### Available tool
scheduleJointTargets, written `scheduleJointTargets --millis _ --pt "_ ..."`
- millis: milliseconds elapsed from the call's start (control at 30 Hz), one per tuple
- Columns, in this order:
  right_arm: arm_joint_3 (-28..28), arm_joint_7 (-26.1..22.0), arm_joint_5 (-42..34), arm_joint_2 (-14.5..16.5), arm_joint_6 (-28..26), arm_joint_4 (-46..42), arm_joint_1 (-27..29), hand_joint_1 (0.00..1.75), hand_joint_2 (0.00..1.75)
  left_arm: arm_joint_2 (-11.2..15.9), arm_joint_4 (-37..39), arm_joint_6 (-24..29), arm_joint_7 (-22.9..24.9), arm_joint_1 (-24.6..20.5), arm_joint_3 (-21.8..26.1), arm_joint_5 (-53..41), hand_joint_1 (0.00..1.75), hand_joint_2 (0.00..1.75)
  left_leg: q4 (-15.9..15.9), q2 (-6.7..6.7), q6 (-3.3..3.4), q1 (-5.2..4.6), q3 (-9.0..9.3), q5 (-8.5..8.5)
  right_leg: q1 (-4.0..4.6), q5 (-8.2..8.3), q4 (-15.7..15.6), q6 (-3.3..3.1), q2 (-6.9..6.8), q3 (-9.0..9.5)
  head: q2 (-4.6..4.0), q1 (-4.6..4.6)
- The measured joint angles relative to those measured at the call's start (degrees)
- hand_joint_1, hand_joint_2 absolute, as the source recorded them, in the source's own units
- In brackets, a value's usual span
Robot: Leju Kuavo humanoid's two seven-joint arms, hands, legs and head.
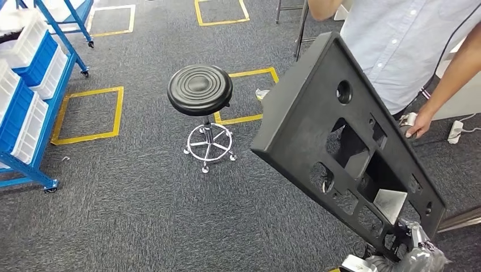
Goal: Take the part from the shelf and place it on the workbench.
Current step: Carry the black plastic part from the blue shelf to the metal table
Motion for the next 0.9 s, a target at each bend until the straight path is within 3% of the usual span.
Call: scheduleJointTargets --millis 67,100,133,233,300,367,433,500,567,600,633,667,733,767,833,900 --pt "-0.04 0.08 0.00 0.00 0.00 0.02 -0.01 1.75 1.75 -0.01 0.00 0.00 -0.01 0.08 0.10 -0.01 0.00 1.75 7.32 -0.54 -0.21 0.10 -3.48 -3.17 -0.01 -0.01 0.12 -0.18 0.71 -0.06 0.00 -0.01" --pt "-0.05 0.14 0.00 0.00 0.00 0.04 0.00 1.75 1.75 -0.01 0.00 0.00 -0.01 0.14 0.14 -0.02 0.00 1.75 9.30 -0.58 -0.30 0.16 -4.52 -3.38 -0.01 -0.06 0.23 -0.19 1.15 -0.07 0.00 -0.01" --pt "-0.07 0.19 0.00 0.00 0.00 0.05 0.00 1.75 1.75 -0.01 0.00 0.00 -0.01 0.17 0.18 -0.02 0.00 1.75 9.22 -0.60 -0.35 0.23 -4.63 -2.47 -0.04 -0.15 0.41 -0.16 1.63 -0.08 0.00 -0.01" --pt "-0.12 0.30 0.00 0.00 0.00 0.07 -0.01 1.75 1.75 0.03 0.00 -0.01 -0.01 0.14 0.28 -0.02 0.00 1.75 -0.58 -1.52 -0.36 0.46 -0.44 3.13 -0.10 -0.76 1.38 0.35 2.98 -0.19 0.00 0.00" --pt "-0.14 0.31 0.00 0.00 0.00 0.06 -0.01 1.75 1.75 0.05 0.00 -0.02 -0.04 0.08 0.36 -0.02 0.00 1.75 -4.59 -2.43 -0.05 0.47 1.31 4.24 -0.01 -1.02 1.94 0.93 3.66 -0.56 0.00 0.03" --pt "-0.25 0.31 0.01 0.00 0.00 0.05 0.03 1.75 1.75 0.06 0.00 -0.02 -0.09 -0.02 0.40 -0.02 0.00 1.75 -4.95 -2.38 0.59 0.34 1.42 4.22 -0.03 -0.90 1.94 1.51 4.15 -0.82 0.00 0.04" --pt "-0.45 0.31 0.02 0.00 0.00 0.03 0.10 1.75 1.75 0.07 0.00 -0.01 -0.12 -0.07 0.43 -0.02 0.00 1.75 -5.37 -1.85 1.32 0.43 1.49 4.54 -0.13 -1.49 2.63 2.09 3.67 -1.07 0.00 0.07" --pt "-0.61 0.33 0.02 -0.01 0.00 0.02 0.09 1.75 1.75 0.07 0.00 0.00 -0.13 -0.07 0.45 -0.02 0.00 1.75 -5.69 -1.23 1.93 0.59 1.52 4.77 -0.16 -4.22 6.98 2.60 2.26 -3.03 0.00 0.09" --pt "-0.68 0.39 0.04 -0.02 0.00 0.04 0.07 1.75 1.75 0.07 0.00 0.00 -0.14 0.02 0.49 -0.02 0.00 1.75 -5.73 -0.57 2.17 0.48 1.44 4.74 -0.20 -7.60 14.28 2.94 1.38 -6.59 0.00 0.08" --pt "-0.73 0.43 0.05 -0.02 0.00 0.06 0.09 1.75 1.75 0.07 0.00 0.00 -0.14 0.07 0.51 -0.02 0.00 1.75 -5.73 -0.20 2.20 0.42 1.44 4.71 -0.25 -8.29 16.87 2.99 1.25 -7.88 0.00 0.08" --pt "-0.79 0.46 0.06 -0.02 0.00 0.07 0.11 1.75 1.75 0.07 0.00 0.00 -0.14 0.10 0.54 -0.02 0.00 1.75 -5.72 0.14 2.22 0.36 1.47 4.67 -0.26 -7.83 17.42 2.95 1.20 -8.21 0.00 0.08" --pt "-0.86 0.49 0.07 -0.02 0.00 0.07 0.12 1.75 1.75 0.07 0.00 0.00 -0.14 0.08 0.55 -0.02 0.00 1.75 -5.72 0.43 2.22 0.30 1.56 4.61 -0.25 -6.29 15.67 2.79 1.07 -7.39 0.00 0.09" --pt "-0.95 0.51 0.07 -0.02 0.00 0.07 0.08 1.75 1.75 0.04 0.00 -0.01 -0.16 0.00 0.55 -0.02 0.00 1.75 -5.73 0.95 2.08 0.16 1.87 4.45 0.07 -2.42 7.94 2.04 -0.07 -3.52 0.00 0.09" --pt "-0.96 0.53 0.08 -0.02 0.00 0.07 0.04 1.75 1.75 0.02 0.00 -0.01 -0.18 -0.03 0.55 -0.02 0.00 1.75 -5.71 1.17 1.92 0.05 2.00 4.35 0.37 -1.23 4.48 1.62 -0.80 -1.86 0.00 0.09" --pt "-0.99 0.56 0.10 -0.02 0.00 0.05 0.01 1.75 1.75 -0.02 0.00 -0.02 -0.20 -0.04 0.55 -0.02 0.00 1.75 -5.75 1.69 1.45 -0.08 2.11 4.24 0.90 -0.81 1.53 1.07 -1.51 -0.60 0.00 0.08" --pt "-1.03 0.58 0.11 -0.02 0.00 0.05 0.08 1.75 1.75 -0.02 0.00 -0.02 -0.20 -0.10 0.56 -0.02 0.00 1.75 -5.86 2.16 0.87 -0.09 2.26 4.11 0.76 -0.52 1.06 0.73 -0.78 -0.59 0.00 0.05"
